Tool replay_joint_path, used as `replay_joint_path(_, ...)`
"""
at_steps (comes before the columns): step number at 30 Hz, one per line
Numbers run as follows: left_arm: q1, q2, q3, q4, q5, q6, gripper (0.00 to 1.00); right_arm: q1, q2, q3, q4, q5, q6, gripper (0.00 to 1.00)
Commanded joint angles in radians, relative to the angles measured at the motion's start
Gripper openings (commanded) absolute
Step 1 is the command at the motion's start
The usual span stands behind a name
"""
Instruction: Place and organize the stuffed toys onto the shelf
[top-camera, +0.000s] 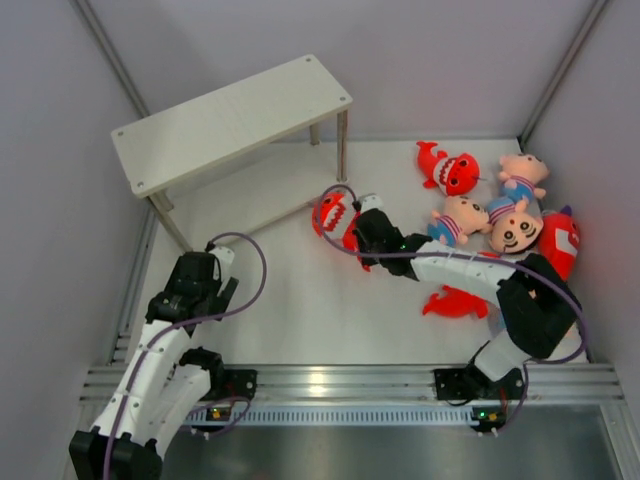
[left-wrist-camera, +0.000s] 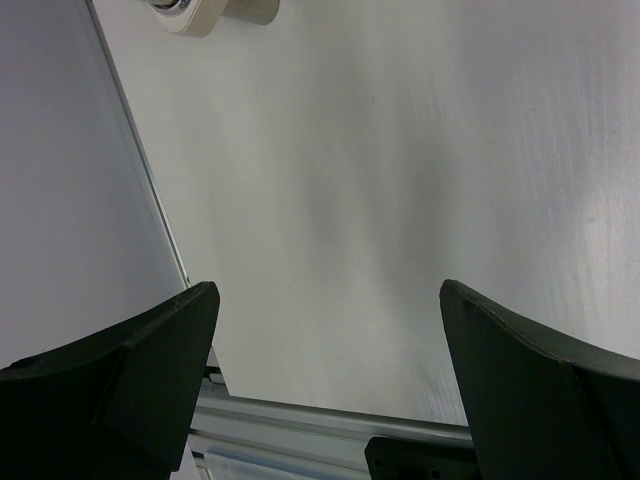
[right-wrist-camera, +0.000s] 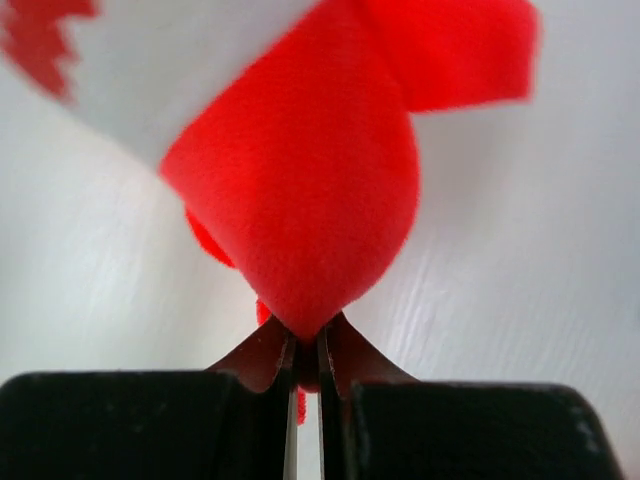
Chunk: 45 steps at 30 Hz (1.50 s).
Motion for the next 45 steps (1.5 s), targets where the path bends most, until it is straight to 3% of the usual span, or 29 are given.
replay_joint_path(1,0.003,-0.011,0.034,0.042,0.001,-0.015,0.98,0.08,-0.147,-0.051,0.103,-0.068,-0.122,0.0)
replay_joint_path(7,0.003,-0.013,0.037,0.04,-0.009,-0.015,0.98,0.112,-0.089,0.04,0.262,-0.14,-0.036,0.0)
replay_joint_path(14,0.005,-0.019,0.034,0.039,-0.028,-0.017,0.98,0.037,0.229,0.5,0.097,-0.145,0.207,0.0)
replay_joint_path(20,0.006,-0.014,0.033,0.04,-0.024,-0.017,0.98,-0.002,0.394,0.694,0.072,-0.034,0.294,0.0)
replay_joint_path(27,0.006,-0.014,0.031,0.04,-0.019,-0.015,0.98,-0.038,0.507,0.789,0.085,-0.005,0.36,0.0)
replay_joint_path(36,0.006,-0.016,0.031,0.039,-0.018,-0.015,0.98,-0.045,0.6,0.875,0.043,0.004,0.286,0.01)
replay_joint_path(38,0.008,-0.014,0.033,0.04,-0.018,-0.015,0.98,-0.051,0.608,0.878,0.04,0.003,0.298,0.06)
replay_joint_path(42,0.006,-0.016,0.033,0.04,-0.019,-0.015,0.98,-0.061,0.616,0.869,0.046,-0.002,0.349,0.38)
replay_joint_path(45,0.006,-0.017,0.033,0.04,-0.022,-0.015,0.98,-0.06,0.614,0.869,0.005,-0.01,0.344,0.56)
